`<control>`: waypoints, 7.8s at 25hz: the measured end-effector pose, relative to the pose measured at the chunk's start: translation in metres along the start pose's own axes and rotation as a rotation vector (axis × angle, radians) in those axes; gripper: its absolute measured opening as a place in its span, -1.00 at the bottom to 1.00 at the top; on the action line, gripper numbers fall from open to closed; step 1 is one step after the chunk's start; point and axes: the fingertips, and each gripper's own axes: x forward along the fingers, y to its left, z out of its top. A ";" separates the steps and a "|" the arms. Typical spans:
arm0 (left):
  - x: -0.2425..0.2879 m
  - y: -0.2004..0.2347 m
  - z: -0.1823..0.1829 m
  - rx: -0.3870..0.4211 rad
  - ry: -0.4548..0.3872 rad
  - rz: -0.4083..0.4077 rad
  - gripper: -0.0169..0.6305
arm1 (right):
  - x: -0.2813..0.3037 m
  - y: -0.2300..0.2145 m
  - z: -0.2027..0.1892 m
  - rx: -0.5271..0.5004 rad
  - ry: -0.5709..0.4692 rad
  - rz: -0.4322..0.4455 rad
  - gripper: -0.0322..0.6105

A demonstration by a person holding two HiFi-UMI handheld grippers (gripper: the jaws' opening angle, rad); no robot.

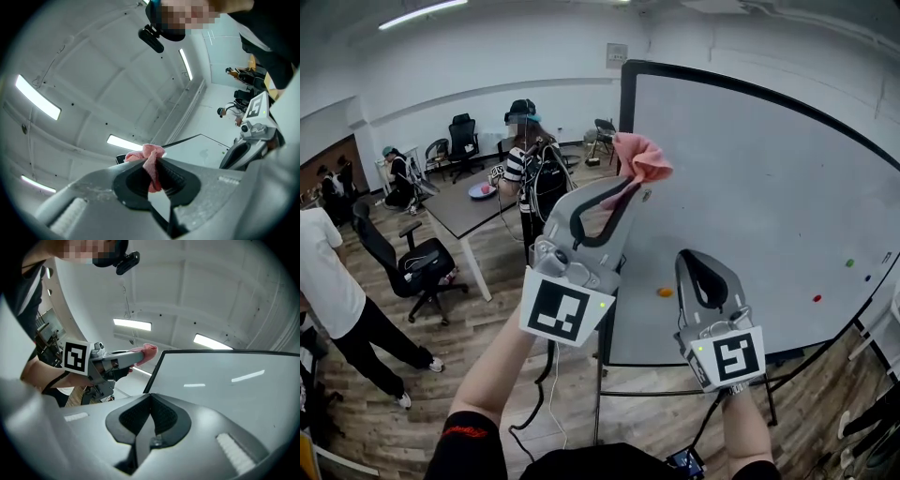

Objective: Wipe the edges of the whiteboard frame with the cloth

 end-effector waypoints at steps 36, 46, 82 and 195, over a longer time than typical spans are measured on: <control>0.088 0.088 -0.007 -0.003 -0.020 0.084 -0.88 | 0.046 -0.027 0.037 -0.149 -0.032 -0.045 -0.89; 0.095 0.087 -0.018 0.012 -0.021 0.080 -0.88 | 0.047 -0.033 0.030 -0.153 -0.026 -0.057 -0.89; 0.079 0.079 -0.030 -0.009 0.009 0.114 -0.88 | 0.037 -0.021 0.009 -0.122 0.018 -0.045 -0.89; 0.004 -0.023 -0.112 -0.108 0.204 0.093 -0.88 | -0.028 -0.010 -0.065 -0.005 0.175 -0.017 -0.89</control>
